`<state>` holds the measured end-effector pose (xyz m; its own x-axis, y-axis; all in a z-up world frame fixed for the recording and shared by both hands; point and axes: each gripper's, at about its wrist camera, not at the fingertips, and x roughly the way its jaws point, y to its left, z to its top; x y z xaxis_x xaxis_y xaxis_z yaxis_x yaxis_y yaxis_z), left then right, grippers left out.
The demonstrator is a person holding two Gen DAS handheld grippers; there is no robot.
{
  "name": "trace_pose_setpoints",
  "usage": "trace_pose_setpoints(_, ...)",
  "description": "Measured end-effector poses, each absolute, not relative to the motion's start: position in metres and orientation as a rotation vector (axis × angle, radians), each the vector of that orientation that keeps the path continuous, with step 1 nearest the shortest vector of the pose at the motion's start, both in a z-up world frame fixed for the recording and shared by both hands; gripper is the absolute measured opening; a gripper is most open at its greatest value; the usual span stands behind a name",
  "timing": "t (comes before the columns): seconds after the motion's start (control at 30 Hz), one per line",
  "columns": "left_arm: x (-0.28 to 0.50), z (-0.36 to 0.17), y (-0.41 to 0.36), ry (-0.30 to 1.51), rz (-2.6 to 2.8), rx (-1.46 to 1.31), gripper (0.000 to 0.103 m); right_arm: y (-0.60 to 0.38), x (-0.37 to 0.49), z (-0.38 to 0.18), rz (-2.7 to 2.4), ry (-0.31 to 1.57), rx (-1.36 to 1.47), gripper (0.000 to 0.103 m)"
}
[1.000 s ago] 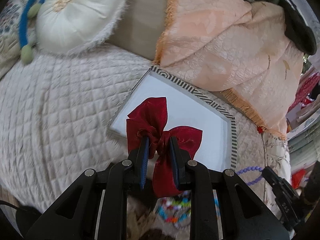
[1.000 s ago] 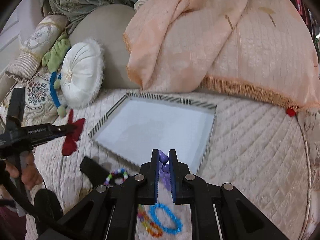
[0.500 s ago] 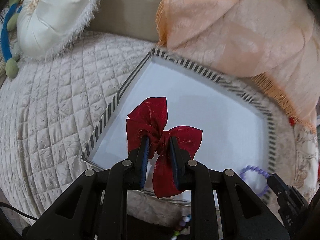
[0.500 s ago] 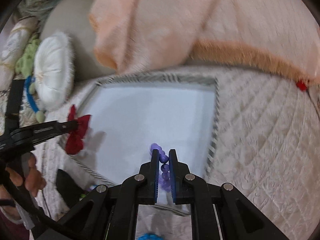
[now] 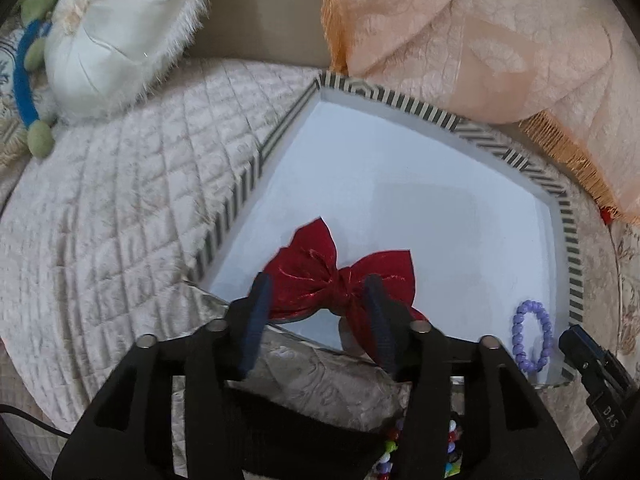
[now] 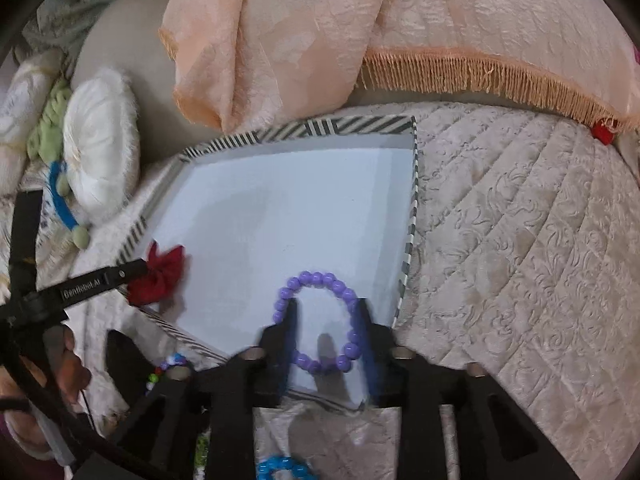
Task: Organize jewelry
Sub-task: 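Lower the red bow into the tray with the left gripper while the right drops the purple bracelet there, then withdraw both open grippers from the tray back to the jewelry pile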
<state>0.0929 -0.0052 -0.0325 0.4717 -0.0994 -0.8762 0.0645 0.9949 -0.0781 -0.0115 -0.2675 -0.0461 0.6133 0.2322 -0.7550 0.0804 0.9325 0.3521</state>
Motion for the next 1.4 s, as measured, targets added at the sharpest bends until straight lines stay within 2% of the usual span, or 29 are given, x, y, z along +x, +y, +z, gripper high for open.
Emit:
trace_pose_setpoints(0.23,0.069,0.009,0.013,0.999,-0.109,-0.058,0.052,-0.262,-0.04,-0.009,0.09,0.835,0.367,0.036)
trace_pose_setpoints(0.53,-0.001,0.038,0.025,0.882,-0.08,0.015,0.052,-0.238,-0.095,0.024,0.07,0.773,0.244,0.036)
trace_pose_setpoints(0.93,-0.068,0.042,0.018,0.83,-0.097,0.063,0.053,-0.21,-0.138,0.028,0.111,0.751,0.238,0.036)
trace_pose_setpoints(1.4,-0.095,0.044,0.029,0.853,-0.087,0.038,0.053,-0.2,-0.147,0.021,0.112,0.791,0.211,0.036)
